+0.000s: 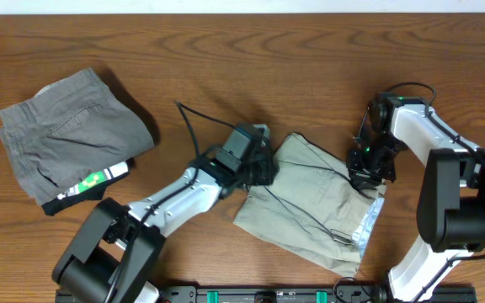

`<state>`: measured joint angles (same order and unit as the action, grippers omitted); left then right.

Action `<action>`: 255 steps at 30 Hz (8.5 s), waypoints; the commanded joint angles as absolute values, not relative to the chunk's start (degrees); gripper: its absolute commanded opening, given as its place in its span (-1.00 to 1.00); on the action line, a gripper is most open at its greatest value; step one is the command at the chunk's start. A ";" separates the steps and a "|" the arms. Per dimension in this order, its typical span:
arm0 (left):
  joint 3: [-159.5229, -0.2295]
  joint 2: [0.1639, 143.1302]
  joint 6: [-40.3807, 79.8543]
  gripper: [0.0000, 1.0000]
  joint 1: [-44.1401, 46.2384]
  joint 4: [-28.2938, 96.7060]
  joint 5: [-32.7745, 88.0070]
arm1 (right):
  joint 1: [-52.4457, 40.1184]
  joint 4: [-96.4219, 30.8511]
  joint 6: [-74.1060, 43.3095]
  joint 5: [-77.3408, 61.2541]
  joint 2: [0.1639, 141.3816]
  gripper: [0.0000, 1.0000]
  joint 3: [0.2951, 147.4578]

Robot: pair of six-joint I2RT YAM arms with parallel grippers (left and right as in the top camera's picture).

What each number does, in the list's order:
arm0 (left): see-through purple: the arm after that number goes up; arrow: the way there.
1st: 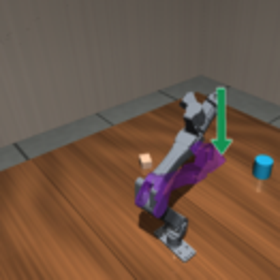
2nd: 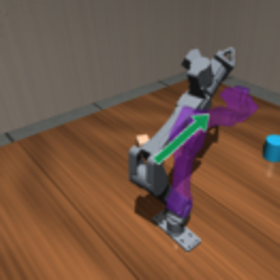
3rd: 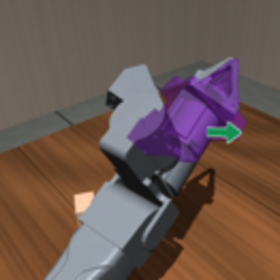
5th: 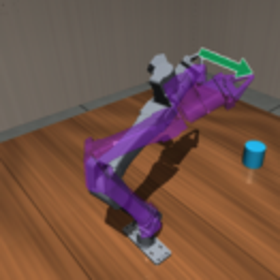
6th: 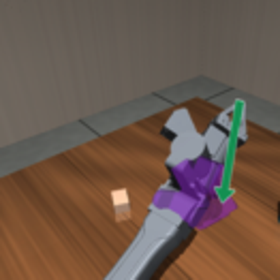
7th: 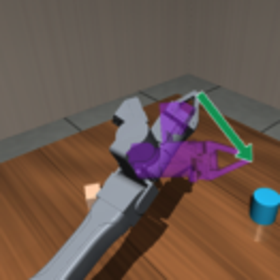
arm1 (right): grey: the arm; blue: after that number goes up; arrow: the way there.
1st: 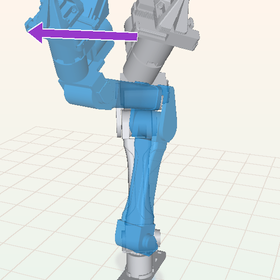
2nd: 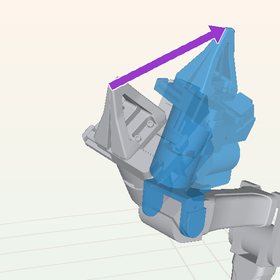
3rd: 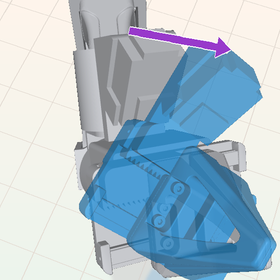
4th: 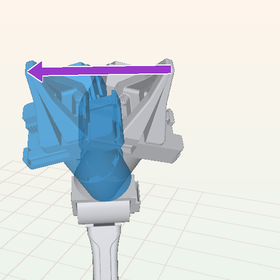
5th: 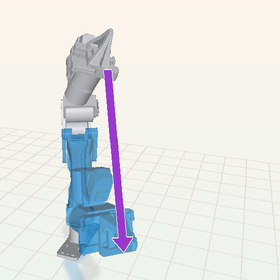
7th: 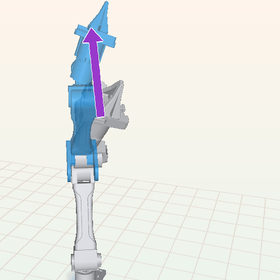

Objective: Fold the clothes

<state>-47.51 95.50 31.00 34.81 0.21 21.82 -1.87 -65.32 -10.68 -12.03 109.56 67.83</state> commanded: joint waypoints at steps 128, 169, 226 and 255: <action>-86.13 78.89 -2.83 -0.88 -11.68 47.13 1.85 | -3.03 -61.23 -7.62 -5.78 90.24 -0.50 68.14; -86.11 86.91 10.63 0.96 -37.98 46.02 2.22 | -3.03 -62.00 -7.64 -5.80 90.24 -0.46 68.14; -53.47 48.82 1.54 0.96 9.45 47.64 9.61 | -1.15 -45.45 -15.31 -4.51 42.96 0.99 45.12; -49.39 38.59 1.54 0.96 9.45 52.47 9.61 | -1.13 -60.25 -16.88 -4.51 36.82 0.98 40.88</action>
<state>-49.41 38.76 1.45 9.23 52.34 10.24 -1.67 -60.18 -16.12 -5.06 37.10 41.50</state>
